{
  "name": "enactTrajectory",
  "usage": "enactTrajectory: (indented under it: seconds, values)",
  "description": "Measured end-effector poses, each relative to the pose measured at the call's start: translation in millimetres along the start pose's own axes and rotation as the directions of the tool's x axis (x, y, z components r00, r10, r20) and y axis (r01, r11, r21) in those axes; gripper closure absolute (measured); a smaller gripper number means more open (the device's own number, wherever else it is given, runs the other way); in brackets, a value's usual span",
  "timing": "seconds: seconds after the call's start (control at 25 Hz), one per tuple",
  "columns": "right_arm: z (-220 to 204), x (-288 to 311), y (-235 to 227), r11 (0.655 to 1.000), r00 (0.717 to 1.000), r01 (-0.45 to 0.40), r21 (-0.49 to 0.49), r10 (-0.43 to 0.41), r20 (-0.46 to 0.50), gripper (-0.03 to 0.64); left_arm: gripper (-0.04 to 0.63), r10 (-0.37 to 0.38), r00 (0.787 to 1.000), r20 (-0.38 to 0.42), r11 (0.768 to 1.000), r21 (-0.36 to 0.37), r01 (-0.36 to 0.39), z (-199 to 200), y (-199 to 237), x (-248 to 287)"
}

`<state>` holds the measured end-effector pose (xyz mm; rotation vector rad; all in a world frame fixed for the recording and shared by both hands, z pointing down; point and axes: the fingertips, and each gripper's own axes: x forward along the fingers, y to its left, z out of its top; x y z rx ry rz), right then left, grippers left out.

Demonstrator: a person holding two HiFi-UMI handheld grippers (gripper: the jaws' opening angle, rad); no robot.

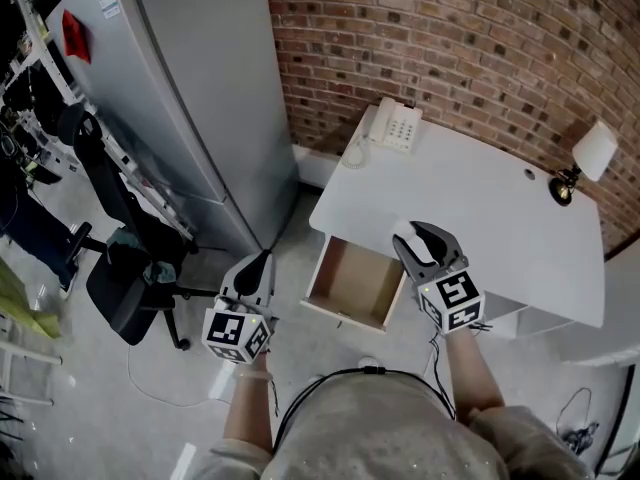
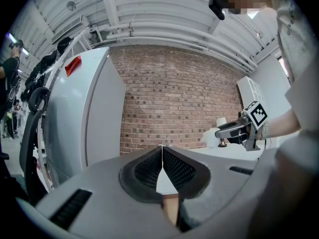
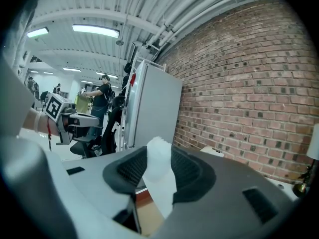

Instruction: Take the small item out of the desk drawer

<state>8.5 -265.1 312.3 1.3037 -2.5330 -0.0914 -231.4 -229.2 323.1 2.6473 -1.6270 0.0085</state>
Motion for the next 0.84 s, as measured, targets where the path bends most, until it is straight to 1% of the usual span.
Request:
enactTrajectory:
  seconds: [0.28, 0.84]
  values:
    - [-3.9, -0.6, 1.2, 1.000, 1.000, -0.002, 0.005, 0.002, -0.006, 0.460, 0.588, 0.019, 1.000, 0.001, 1.000, -0.002, -0.019, -0.8, 3.2, -2.8]
    - [-13.5, 3.2, 0.6, 1.000, 1.000, -0.016, 0.008, 0.016, -0.027, 0.460, 0.588, 0.029, 1.000, -0.010, 1.000, -0.008, -0.029, -5.8, 7.7, 0.2]
